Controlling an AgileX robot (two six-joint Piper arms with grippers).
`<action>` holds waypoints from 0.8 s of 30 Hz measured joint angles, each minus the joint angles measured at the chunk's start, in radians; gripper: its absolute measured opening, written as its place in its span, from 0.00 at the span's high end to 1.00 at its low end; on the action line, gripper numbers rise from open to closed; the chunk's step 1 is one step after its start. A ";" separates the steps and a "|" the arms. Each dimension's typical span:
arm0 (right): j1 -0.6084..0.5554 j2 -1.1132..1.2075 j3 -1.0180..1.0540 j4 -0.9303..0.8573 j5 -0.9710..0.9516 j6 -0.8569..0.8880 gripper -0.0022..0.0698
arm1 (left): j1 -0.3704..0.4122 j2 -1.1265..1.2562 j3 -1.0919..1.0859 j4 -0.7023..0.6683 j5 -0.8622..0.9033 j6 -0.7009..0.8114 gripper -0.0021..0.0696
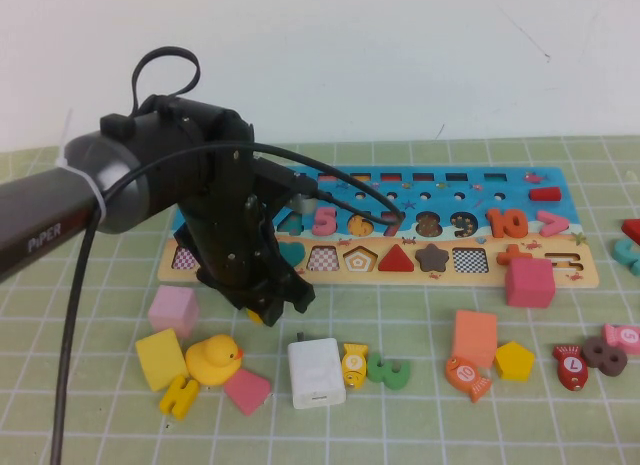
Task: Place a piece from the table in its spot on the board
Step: Pick up the "number 6", then place the "number 6" into the hole of the number 6
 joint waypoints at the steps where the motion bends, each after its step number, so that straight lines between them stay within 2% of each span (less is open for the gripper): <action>1: 0.000 0.000 0.000 0.000 0.000 0.000 0.97 | 0.000 0.000 0.000 0.002 0.000 0.000 0.57; 2: 0.000 0.000 0.000 0.000 0.000 0.000 0.97 | 0.000 0.000 0.000 0.002 0.000 0.000 0.60; 10: 0.000 0.000 0.000 0.000 0.000 0.000 0.97 | 0.000 0.000 -0.078 -0.008 0.029 -0.032 0.60; 18: 0.000 0.000 0.000 0.000 0.000 0.000 0.97 | -0.004 0.019 -0.216 -0.173 -0.089 -0.048 0.60; 24: 0.000 0.000 0.000 0.000 0.000 0.000 0.97 | -0.053 0.139 -0.395 -0.116 -0.075 -0.083 0.60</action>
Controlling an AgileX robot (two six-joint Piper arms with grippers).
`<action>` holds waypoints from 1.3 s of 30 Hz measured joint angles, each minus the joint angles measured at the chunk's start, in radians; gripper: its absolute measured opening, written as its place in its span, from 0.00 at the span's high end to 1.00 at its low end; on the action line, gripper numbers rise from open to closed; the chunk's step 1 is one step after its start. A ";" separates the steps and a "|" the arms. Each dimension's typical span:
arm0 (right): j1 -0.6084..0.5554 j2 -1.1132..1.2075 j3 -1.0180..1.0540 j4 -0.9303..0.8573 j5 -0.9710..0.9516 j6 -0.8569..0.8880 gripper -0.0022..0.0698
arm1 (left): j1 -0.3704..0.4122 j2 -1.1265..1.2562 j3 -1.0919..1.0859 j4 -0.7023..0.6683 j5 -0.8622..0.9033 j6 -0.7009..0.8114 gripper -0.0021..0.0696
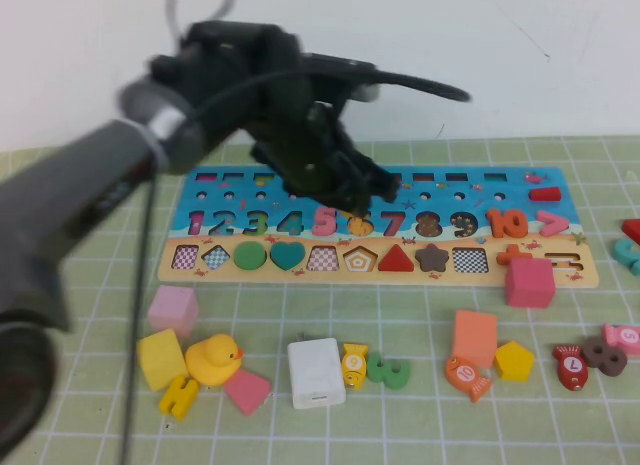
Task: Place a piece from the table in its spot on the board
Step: Place the "number 6" into the hole of the number 6
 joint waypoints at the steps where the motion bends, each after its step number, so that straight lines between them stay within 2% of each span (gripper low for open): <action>1: 0.000 0.000 0.000 0.000 0.000 0.000 0.97 | -0.009 0.019 -0.024 0.019 0.005 -0.005 0.60; 6: 0.000 0.000 0.000 0.000 0.000 0.000 0.97 | -0.046 0.129 -0.136 0.071 0.032 -0.050 0.60; 11: 0.000 0.000 0.000 0.000 0.000 0.000 0.97 | -0.048 0.197 -0.197 0.098 0.056 -0.080 0.60; 23: 0.000 0.000 0.000 0.000 0.000 0.000 0.97 | -0.048 0.218 -0.211 0.162 0.063 -0.096 0.60; 39: 0.000 0.000 0.000 0.000 0.000 0.000 0.97 | -0.048 0.218 -0.211 0.162 0.063 -0.099 0.60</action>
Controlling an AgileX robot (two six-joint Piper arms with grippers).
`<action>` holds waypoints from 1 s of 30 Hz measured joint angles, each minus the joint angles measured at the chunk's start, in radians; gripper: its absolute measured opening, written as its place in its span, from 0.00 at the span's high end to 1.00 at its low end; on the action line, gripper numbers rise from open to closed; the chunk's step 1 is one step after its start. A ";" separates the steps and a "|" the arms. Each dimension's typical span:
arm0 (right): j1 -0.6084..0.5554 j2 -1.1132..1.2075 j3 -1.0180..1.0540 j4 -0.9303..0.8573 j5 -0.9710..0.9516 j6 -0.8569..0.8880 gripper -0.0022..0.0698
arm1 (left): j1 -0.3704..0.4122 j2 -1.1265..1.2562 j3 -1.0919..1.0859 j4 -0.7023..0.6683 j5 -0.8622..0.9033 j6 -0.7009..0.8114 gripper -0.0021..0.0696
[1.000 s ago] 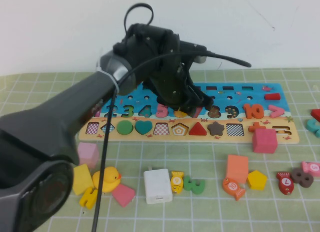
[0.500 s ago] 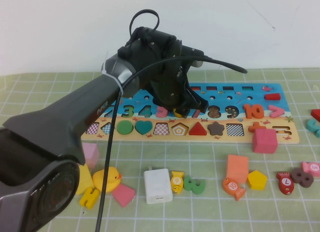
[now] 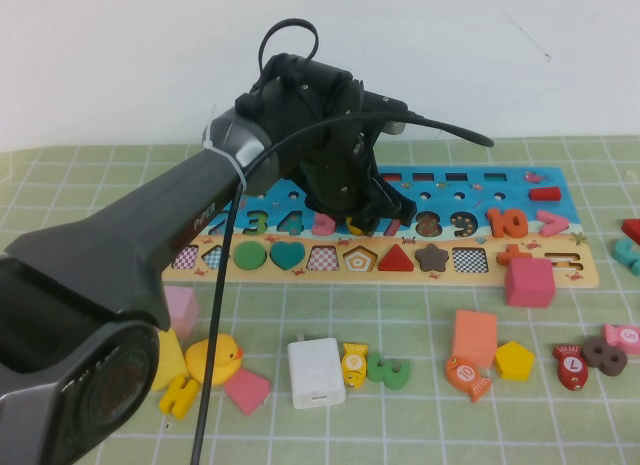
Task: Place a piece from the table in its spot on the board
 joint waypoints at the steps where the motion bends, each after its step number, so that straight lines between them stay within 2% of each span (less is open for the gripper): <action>1: 0.000 0.000 0.000 0.000 0.000 0.000 0.97 | 0.000 0.000 0.000 0.000 0.000 0.000 0.60; 11: 0.000 0.000 0.000 0.000 0.000 0.000 0.97 | -0.001 0.000 -0.004 0.000 0.000 0.000 0.54; 24: 0.000 0.000 0.000 0.000 0.000 0.000 0.97 | -0.013 0.001 -0.121 0.000 0.007 0.021 0.54; 27: 0.000 0.000 0.000 0.000 0.000 0.000 0.97 | -0.020 0.001 -0.122 0.000 0.004 0.030 0.56; 30: 0.000 0.000 0.000 0.000 0.000 0.000 0.97 | -0.021 0.001 -0.122 0.000 0.003 0.042 0.64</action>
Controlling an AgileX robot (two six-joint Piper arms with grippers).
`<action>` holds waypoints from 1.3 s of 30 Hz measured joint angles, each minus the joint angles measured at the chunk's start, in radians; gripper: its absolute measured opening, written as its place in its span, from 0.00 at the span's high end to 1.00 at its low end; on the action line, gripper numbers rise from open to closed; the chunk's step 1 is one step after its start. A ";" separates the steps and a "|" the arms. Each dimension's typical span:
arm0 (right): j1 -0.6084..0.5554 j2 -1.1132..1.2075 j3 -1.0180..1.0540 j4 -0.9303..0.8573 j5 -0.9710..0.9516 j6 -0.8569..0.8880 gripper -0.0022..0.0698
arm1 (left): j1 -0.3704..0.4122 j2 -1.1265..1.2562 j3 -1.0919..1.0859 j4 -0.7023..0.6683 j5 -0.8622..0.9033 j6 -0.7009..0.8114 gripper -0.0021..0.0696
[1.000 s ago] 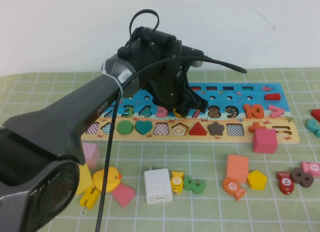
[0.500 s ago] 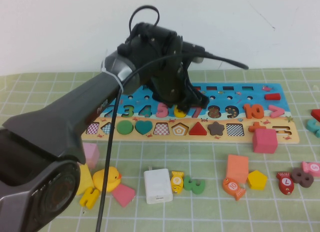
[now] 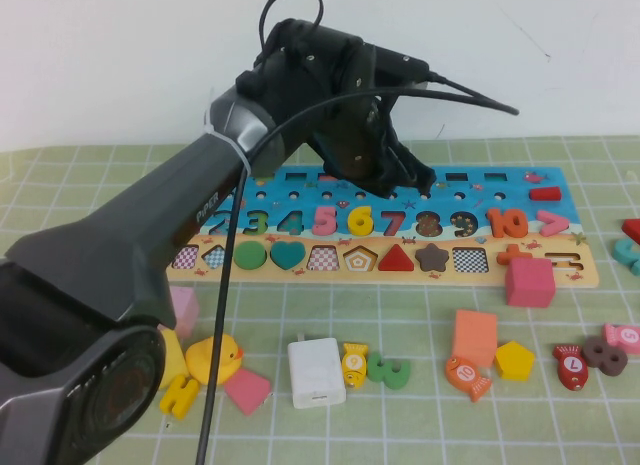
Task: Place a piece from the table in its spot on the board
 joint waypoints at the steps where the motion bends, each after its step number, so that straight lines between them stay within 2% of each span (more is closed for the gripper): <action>1: 0.000 0.000 0.000 0.000 0.000 0.000 0.97 | 0.000 0.000 0.000 0.007 0.000 0.016 0.69; 5: 0.000 0.000 0.000 0.000 0.000 0.000 0.97 | 0.002 0.000 -0.016 0.057 0.031 0.105 0.89; 8: 0.000 0.000 0.000 0.000 0.000 0.000 0.97 | 0.002 -0.023 -0.047 0.145 0.063 0.175 0.95; 14: 0.000 0.000 0.000 0.000 0.000 0.000 0.97 | 0.002 -0.151 -0.133 0.288 0.102 0.229 0.97; 21: 0.000 0.000 0.000 0.000 0.000 0.000 0.97 | 0.002 -0.393 -0.150 0.371 0.196 0.262 0.97; 31: 0.000 0.000 0.000 0.000 0.000 0.000 0.97 | 0.002 -0.699 -0.091 0.366 0.260 0.304 0.97; 39: 0.000 0.000 0.000 0.000 0.000 0.000 0.97 | 0.002 -0.965 0.198 0.262 0.260 0.293 0.97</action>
